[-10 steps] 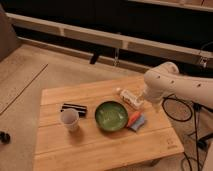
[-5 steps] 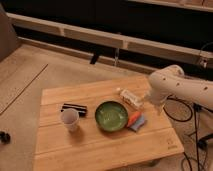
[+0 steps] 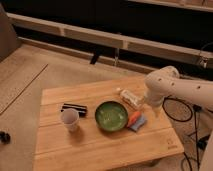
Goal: Place the white sponge in the ceramic bowl
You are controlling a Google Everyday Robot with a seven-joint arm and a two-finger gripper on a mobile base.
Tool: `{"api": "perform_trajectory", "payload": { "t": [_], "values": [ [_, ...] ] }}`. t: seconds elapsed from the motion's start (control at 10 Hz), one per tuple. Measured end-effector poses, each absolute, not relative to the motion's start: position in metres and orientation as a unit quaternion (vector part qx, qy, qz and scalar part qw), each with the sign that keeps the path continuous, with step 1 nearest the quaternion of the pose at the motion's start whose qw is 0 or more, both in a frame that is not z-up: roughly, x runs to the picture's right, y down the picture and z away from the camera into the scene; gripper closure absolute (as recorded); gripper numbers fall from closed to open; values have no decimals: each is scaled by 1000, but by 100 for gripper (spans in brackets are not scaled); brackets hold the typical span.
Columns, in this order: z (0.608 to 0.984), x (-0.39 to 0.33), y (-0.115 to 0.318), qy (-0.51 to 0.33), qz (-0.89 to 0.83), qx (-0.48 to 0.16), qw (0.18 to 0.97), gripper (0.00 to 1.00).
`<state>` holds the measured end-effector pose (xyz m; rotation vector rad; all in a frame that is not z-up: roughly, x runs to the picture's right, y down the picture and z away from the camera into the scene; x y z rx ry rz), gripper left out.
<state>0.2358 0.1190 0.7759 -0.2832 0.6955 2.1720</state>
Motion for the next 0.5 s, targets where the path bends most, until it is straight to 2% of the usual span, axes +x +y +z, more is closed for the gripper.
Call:
{"api": "perform_trajectory", "payload": {
  "t": [0.5],
  "values": [
    [789, 270, 161, 315, 873, -112, 354, 35]
  ]
}}
